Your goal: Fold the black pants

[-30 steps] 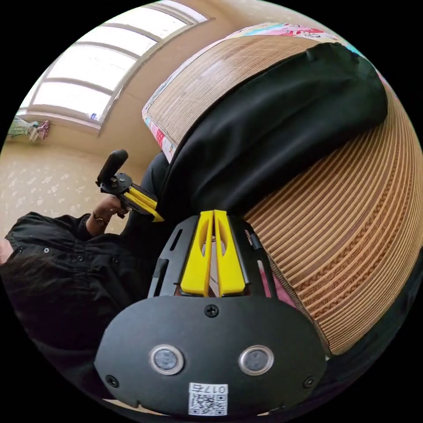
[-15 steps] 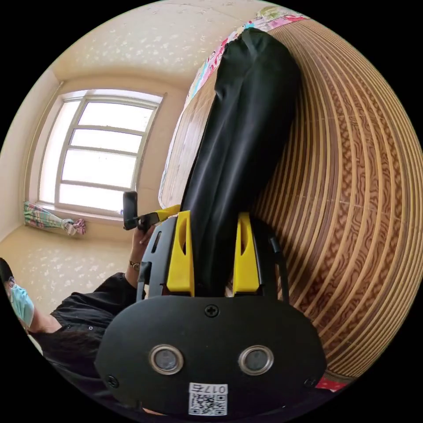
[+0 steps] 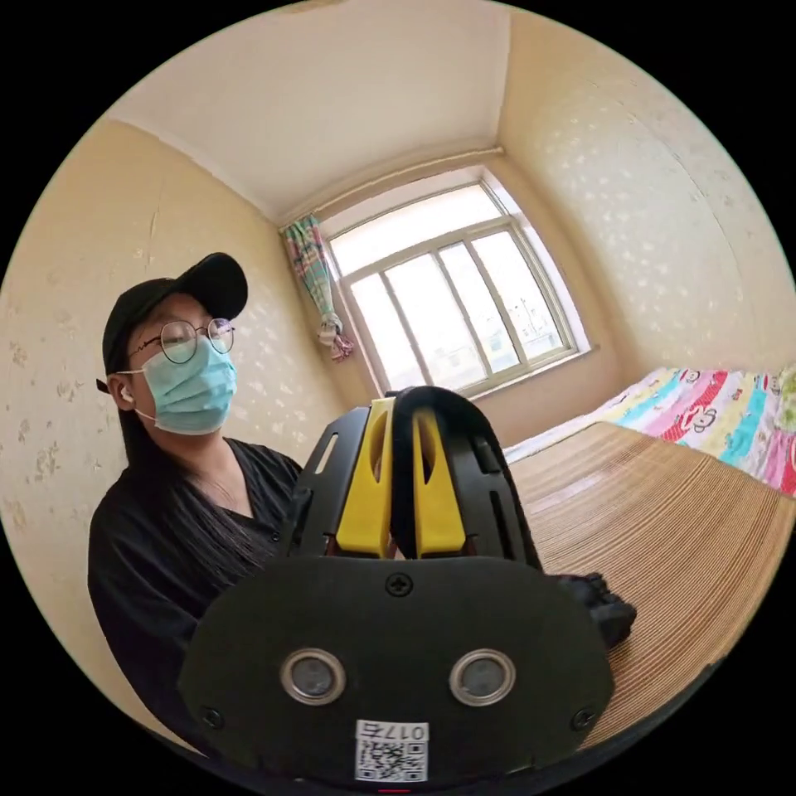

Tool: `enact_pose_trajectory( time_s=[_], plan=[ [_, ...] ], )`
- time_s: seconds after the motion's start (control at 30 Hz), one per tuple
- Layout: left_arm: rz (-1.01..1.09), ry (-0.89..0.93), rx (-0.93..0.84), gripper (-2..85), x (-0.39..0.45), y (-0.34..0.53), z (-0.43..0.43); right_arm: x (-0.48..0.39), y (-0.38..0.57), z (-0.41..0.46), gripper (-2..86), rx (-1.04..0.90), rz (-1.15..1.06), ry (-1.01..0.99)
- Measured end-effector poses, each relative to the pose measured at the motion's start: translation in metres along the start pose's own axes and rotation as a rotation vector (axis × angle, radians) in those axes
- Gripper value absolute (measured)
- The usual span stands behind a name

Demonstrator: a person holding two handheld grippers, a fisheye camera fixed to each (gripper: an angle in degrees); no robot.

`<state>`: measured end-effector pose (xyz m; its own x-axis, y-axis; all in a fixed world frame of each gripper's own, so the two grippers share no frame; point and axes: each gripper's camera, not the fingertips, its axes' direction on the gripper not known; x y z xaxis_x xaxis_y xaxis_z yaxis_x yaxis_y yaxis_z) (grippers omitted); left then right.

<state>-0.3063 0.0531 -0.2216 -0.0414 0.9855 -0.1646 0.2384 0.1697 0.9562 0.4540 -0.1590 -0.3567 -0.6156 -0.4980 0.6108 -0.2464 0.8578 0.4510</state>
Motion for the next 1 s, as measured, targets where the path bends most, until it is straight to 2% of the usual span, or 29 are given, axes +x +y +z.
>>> enact_pose_trajectory(
  time_s=[0.07, 0.17, 0.27, 0.33, 0.4, 0.5, 0.57, 0.63, 0.7, 0.77, 0.83, 0.9, 0.97, 1.0],
  plan=[
    [0.038, -0.068, 0.014, 5.0, 0.01, -0.02, 0.001, -0.015, -0.024, 0.0, 0.4, -0.002, -0.02, 0.096],
    [-0.112, -0.126, -0.003, 4.9, -0.02, -0.036, 0.01, 0.013, -0.046, -0.003, 0.3, -0.032, 0.138, 0.188],
    [-0.251, -0.217, -0.04, 4.9, -0.072, -0.035, 0.023, 0.08, -0.045, -0.003, 0.2, -0.071, 0.337, 0.233],
    [-0.239, -0.313, -0.067, 4.9, -0.095, -0.035, 0.032, 0.132, -0.043, -0.003, 0.2, -0.074, 0.413, 0.237],
    [-0.238, -0.407, -0.08, 4.9, -0.119, -0.026, 0.041, 0.158, -0.042, -0.001, 0.2, -0.085, 0.406, 0.267],
    [-0.202, -0.512, -0.119, 5.0, -0.133, 0.011, 0.056, 0.161, -0.026, 0.018, 0.2, -0.147, 0.237, 0.486],
    [-0.216, -0.585, -0.196, 5.1, -0.142, 0.052, 0.064, 0.161, 0.006, 0.032, 0.3, -0.215, 0.213, 0.577],
    [-0.279, -0.572, -0.255, 5.3, -0.151, 0.111, 0.064, 0.155, 0.086, 0.043, 0.5, -0.273, 0.24, 0.635],
    [-0.44, -0.457, -0.372, 5.8, -0.158, 0.208, 0.06, 0.147, 0.162, 0.046, 0.9, -0.331, 0.328, 0.661],
    [-0.599, -0.397, -0.463, 6.4, -0.151, 0.284, 0.053, 0.133, 0.239, 0.049, 1.5, -0.403, 0.424, 0.607],
    [-0.725, -0.363, -0.565, 7.3, -0.139, 0.345, 0.046, 0.111, 0.322, 0.059, 2.8, -0.583, 0.576, 0.556],
    [-0.833, -0.313, -0.564, 8.0, -0.122, 0.382, 0.025, 0.096, 0.354, 0.06, 4.3, -0.68, 0.665, 0.614],
    [-0.88, -0.29, -0.51, 8.2, -0.116, 0.386, 0.012, 0.087, 0.355, 0.049, 6.5, -0.635, 0.728, 0.683],
    [-0.887, -0.295, -0.481, 8.5, -0.113, 0.382, 0.005, 0.088, 0.346, 0.039, 8.8, -0.548, 0.753, 0.726]
  ],
)
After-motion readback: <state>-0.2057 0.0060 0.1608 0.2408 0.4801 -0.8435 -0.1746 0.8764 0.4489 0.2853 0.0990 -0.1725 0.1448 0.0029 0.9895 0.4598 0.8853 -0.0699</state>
